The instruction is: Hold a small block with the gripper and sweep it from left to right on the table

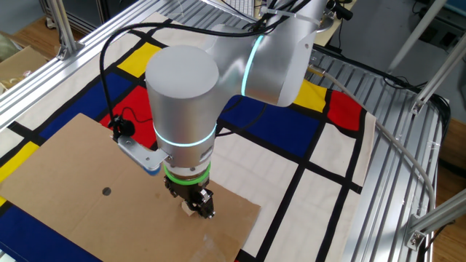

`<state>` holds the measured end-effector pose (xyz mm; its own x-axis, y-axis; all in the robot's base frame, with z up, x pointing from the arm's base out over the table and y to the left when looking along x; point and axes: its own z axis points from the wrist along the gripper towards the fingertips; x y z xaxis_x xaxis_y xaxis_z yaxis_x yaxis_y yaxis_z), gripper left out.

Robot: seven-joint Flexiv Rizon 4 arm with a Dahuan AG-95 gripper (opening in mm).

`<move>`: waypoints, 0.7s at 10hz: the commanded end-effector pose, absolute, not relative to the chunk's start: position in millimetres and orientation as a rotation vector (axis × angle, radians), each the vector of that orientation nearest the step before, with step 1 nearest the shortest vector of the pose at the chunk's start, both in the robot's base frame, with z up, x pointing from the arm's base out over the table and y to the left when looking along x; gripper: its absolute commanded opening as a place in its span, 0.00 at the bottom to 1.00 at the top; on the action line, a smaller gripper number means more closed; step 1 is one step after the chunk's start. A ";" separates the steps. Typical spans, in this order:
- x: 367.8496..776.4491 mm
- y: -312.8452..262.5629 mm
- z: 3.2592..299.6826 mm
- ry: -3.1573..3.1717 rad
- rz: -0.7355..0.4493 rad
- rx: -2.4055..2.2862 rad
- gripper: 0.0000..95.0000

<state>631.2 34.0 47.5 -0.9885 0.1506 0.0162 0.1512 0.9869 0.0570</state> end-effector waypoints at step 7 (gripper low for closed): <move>627.4 21.0 75.3 -3.093 -0.062 -0.207 0.40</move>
